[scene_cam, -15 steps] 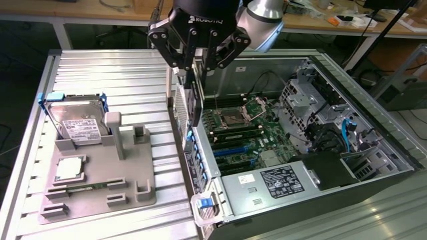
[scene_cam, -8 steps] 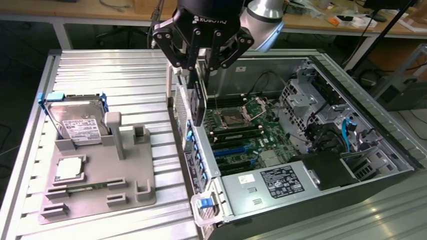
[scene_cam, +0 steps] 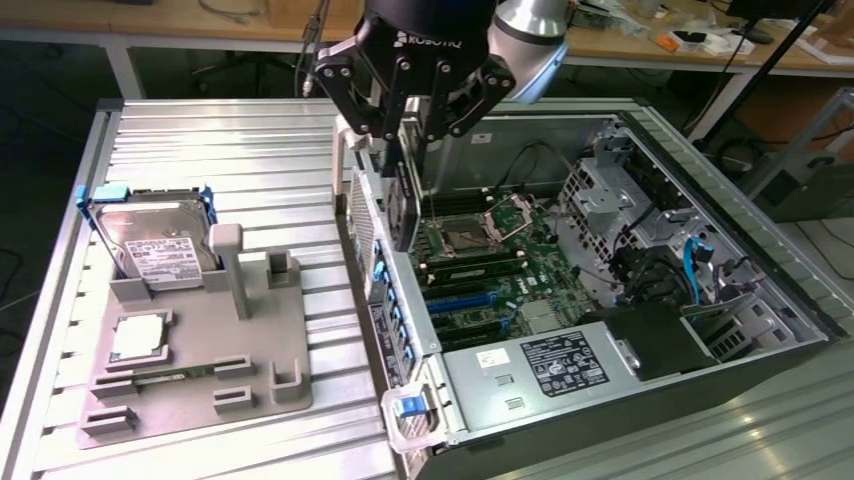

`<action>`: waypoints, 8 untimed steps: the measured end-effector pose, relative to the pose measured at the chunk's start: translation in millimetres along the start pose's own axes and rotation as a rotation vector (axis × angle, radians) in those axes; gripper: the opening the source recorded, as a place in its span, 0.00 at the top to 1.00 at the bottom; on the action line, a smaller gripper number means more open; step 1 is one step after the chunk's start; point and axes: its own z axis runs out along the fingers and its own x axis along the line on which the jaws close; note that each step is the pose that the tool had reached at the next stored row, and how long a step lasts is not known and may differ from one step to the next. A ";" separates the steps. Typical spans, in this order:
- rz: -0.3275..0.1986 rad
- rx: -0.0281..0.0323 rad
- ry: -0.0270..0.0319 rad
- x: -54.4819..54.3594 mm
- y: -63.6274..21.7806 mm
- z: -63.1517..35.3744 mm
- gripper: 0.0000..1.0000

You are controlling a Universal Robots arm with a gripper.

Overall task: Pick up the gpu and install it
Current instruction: 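Pick up the gpu and move the gpu toward the slot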

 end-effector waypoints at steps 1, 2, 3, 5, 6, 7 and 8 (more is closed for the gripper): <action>0.000 0.0000 0.0000 -0.7 0.1 0.0 0.73; 0.000 0.0000 0.0001 -1.6 0.1 0.0 0.73; 0.000 0.0001 0.0001 -2.3 0.2 0.0 0.73; 0.000 0.0000 0.0000 -4.1 0.4 0.0 0.73; 0.000 0.0000 0.0000 -4.8 0.4 0.0 0.73; 0.000 -0.0001 -0.0001 -5.6 0.5 0.1 0.73; 0.000 0.0000 0.0000 -6.3 0.6 0.0 0.73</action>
